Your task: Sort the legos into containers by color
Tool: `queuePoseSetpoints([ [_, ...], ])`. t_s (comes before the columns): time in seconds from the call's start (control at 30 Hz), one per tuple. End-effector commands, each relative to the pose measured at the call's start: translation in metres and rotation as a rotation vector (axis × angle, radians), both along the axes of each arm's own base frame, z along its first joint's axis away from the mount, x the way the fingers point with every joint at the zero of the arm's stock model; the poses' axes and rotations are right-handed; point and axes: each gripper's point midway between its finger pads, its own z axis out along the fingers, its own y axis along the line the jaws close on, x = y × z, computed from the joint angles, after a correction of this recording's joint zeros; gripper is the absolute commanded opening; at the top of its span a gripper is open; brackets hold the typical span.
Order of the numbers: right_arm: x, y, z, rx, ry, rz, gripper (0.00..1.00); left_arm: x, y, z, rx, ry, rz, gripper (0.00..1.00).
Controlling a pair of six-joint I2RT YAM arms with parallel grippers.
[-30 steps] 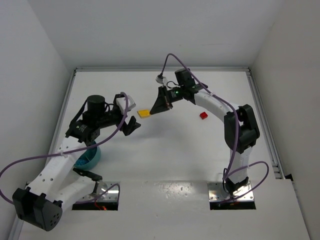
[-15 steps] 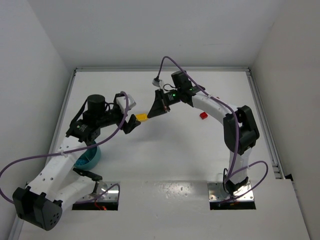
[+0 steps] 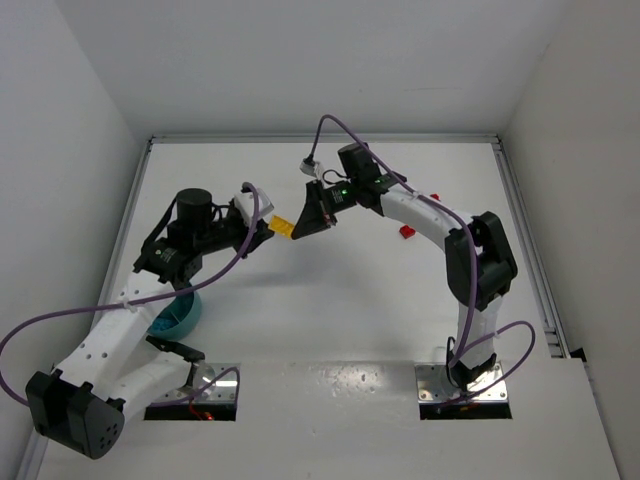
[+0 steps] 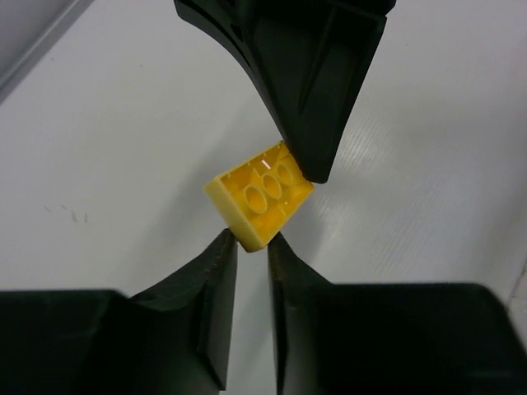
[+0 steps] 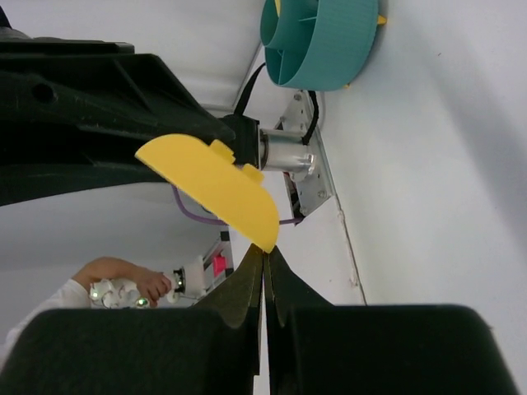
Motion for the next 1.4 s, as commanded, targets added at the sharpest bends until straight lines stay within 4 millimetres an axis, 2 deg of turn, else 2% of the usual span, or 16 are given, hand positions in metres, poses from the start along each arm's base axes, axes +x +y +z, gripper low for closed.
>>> queuePoseSetpoints([
  [0.0, -0.004, 0.004, 0.030, 0.056, -0.058, 0.016, 0.00, 0.003, -0.007, 0.022, -0.028, -0.066, -0.027, 0.22],
  [0.07, -0.004, 0.004, 0.030, 0.056, -0.058, 0.016, 0.00, 0.003, -0.007, 0.022, -0.028, -0.066, -0.027, 0.13],
  [0.23, -0.002, 0.001, 0.026, 0.053, -0.058, 0.009, 0.00, -0.002, -0.003, 0.020, -0.012, -0.065, -0.023, 0.13],
  [0.43, -0.013, -0.012, 0.012, 0.023, -0.054, 0.017, 0.00, -0.016, 0.008, -0.002, 0.065, -0.034, -0.026, 0.13],
  [0.53, -0.021, -0.021, -0.006, -0.024, -0.081, 0.034, 0.00, -0.023, 0.014, -0.005, 0.080, -0.014, -0.012, 0.30],
  [0.57, -0.025, -0.028, -0.014, -0.080, -0.075, 0.026, 0.00, -0.026, 0.015, -0.010, 0.095, 0.002, -0.017, 0.41],
  [0.6, -0.017, -0.031, -0.021, -0.093, -0.139, 0.015, 0.02, -0.026, 0.015, -0.010, 0.095, 0.003, -0.017, 0.53],
  [0.63, -0.025, -0.040, -0.033, -0.162, -0.113, 0.021, 0.08, -0.026, 0.017, -0.012, 0.109, 0.004, -0.014, 0.72],
  [0.7, -0.014, -0.056, -0.057, -0.294, -0.244, 0.017, 0.24, -0.027, 0.019, -0.015, 0.112, 0.025, 0.003, 0.85],
  [0.73, -0.011, -0.069, -0.072, -0.385, -0.299, 0.023, 0.27, -0.027, 0.019, -0.021, 0.122, 0.050, 0.010, 0.95],
  [0.77, -0.009, -0.077, -0.082, -0.429, -0.335, 0.024, 0.33, -0.025, 0.020, -0.024, 0.128, 0.065, 0.025, 1.00],
  [0.87, 0.000, -0.103, -0.114, -0.576, -0.452, 0.049, 0.46, -0.020, 0.020, -0.024, 0.119, 0.093, 0.051, 1.00],
  [0.93, 0.003, -0.113, -0.124, -0.642, -0.508, 0.057, 0.61, -0.018, 0.020, -0.028, 0.116, 0.119, 0.067, 1.00],
  [1.13, -0.002, -0.123, -0.146, -0.700, -0.560, 0.083, 0.89, -0.016, 0.027, -0.027, 0.135, 0.108, 0.106, 1.00],
  [1.27, -0.008, -0.122, -0.148, -0.711, -0.539, 0.066, 0.93, -0.016, 0.029, -0.023, 0.137, 0.098, 0.117, 1.00],
  [1.37, -0.025, -0.110, -0.136, -0.552, -0.638, 0.177, 0.94, -0.019, 0.029, -0.022, 0.140, 0.094, 0.105, 1.00],
])
